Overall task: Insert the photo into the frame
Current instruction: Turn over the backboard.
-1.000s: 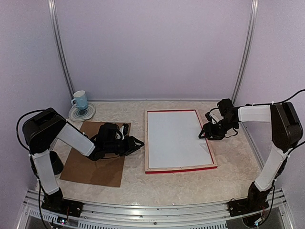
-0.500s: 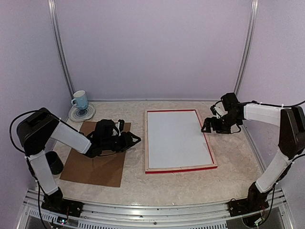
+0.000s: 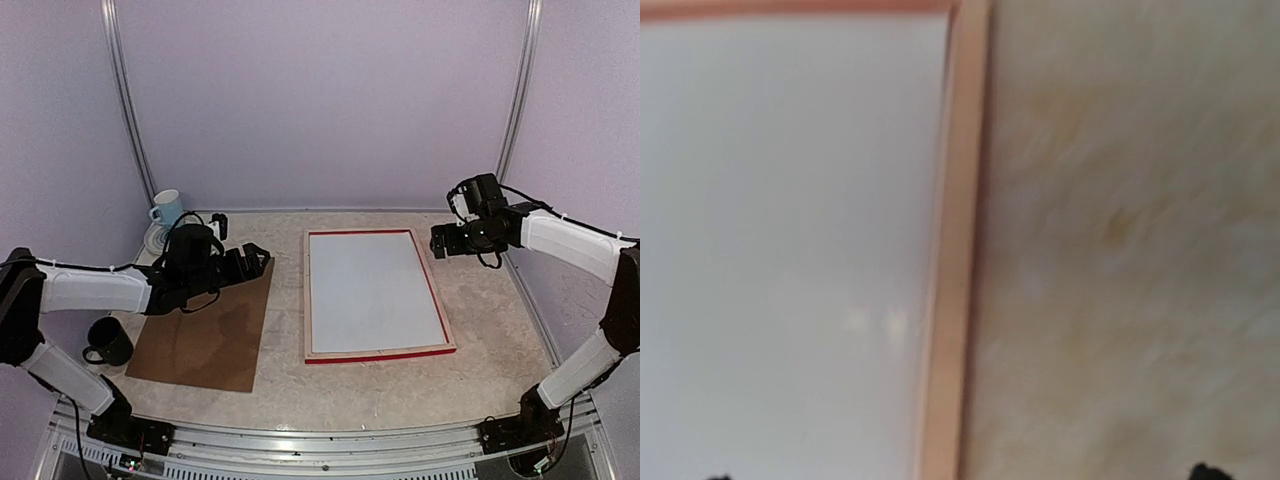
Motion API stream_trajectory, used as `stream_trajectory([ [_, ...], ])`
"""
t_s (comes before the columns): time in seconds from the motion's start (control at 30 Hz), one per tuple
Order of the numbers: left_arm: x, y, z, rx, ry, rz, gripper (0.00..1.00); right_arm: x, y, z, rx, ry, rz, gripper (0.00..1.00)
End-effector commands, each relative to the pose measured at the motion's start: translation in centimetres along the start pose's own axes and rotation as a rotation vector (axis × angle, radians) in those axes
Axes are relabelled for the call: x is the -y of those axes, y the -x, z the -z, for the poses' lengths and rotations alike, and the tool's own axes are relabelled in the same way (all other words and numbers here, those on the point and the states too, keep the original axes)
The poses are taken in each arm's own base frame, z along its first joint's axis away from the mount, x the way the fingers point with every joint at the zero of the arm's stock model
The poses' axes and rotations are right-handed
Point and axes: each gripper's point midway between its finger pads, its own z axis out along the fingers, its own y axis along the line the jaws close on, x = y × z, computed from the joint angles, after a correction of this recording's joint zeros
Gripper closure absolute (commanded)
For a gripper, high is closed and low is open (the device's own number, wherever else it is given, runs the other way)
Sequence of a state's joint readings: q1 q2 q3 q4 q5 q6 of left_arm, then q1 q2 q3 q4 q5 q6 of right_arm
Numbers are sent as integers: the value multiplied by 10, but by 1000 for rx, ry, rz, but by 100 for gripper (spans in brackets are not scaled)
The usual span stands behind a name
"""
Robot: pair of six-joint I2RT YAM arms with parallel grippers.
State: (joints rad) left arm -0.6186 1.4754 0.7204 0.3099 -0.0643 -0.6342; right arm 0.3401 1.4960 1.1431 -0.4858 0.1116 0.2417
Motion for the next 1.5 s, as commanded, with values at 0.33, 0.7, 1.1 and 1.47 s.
stream_trajectory([
  [0.33,-63,108,108,368,455,-129,1,19,61,30,250,-80,-187,1],
  [0.7,-124,103,111,248,658,-59,1,-99,52,4,123,209,-89,1],
  [1.1,-186,88,90,138,680,35,1,-239,35,5,38,428,68,1],
  [1.47,-258,62,58,-70,770,147,1,-308,10,5,-13,532,171,1],
])
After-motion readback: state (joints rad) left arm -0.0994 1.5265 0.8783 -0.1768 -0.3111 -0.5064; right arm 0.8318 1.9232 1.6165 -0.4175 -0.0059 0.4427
